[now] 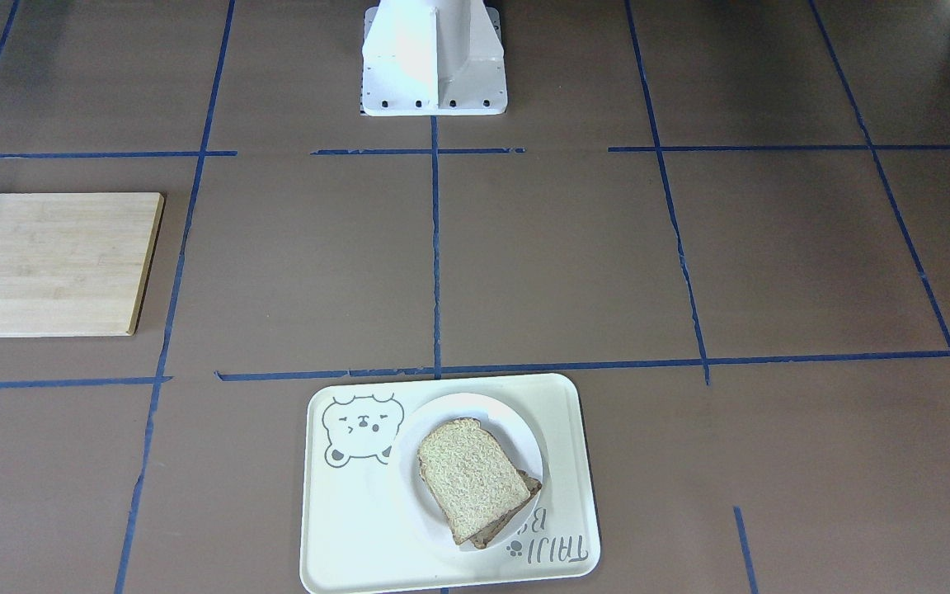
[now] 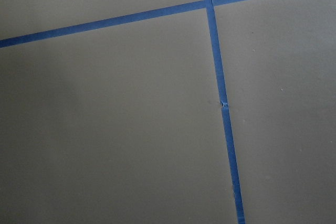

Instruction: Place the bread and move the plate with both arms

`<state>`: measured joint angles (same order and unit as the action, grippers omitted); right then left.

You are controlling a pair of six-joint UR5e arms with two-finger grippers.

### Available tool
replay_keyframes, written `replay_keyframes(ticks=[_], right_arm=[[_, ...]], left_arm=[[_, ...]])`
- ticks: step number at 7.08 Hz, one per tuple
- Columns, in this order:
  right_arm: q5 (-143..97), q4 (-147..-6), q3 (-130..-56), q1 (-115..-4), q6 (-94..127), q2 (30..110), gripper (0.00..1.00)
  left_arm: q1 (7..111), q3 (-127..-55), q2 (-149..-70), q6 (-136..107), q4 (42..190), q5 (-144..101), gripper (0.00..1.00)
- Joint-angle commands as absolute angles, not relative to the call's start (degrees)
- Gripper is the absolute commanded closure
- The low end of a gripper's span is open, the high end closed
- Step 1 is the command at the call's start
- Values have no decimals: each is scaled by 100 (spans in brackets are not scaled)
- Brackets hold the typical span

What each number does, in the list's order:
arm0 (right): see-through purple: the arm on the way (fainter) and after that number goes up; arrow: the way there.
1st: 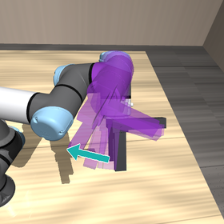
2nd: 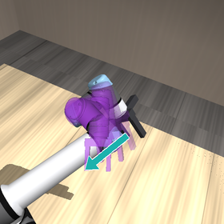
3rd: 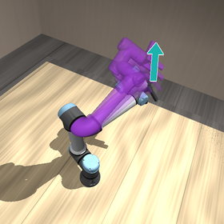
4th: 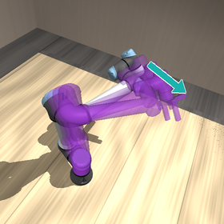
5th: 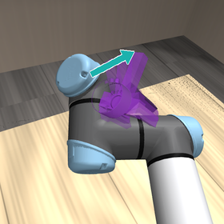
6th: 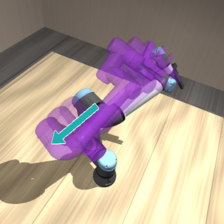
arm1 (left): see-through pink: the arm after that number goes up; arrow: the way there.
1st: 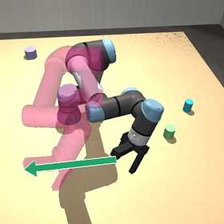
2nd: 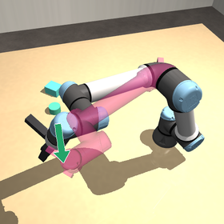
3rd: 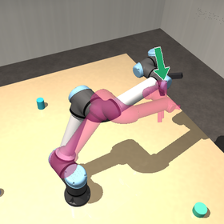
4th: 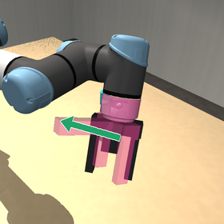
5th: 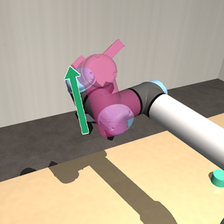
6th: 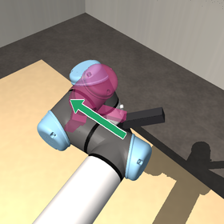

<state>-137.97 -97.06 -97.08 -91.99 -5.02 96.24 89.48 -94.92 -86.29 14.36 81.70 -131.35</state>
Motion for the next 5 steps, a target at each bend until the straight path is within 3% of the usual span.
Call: replay_keyframes(ticks=[1,5], right_arm=[[-13773,-9703,-9773,-9360,-545,9598,0],[-13772,-9703,-9905,-9360,-536,9606,0]], left_arm=[[8947,-9501,-8596,1441,8209,-13148,0],[8956,-9589,-8368,1424,8244,-13244,0]])
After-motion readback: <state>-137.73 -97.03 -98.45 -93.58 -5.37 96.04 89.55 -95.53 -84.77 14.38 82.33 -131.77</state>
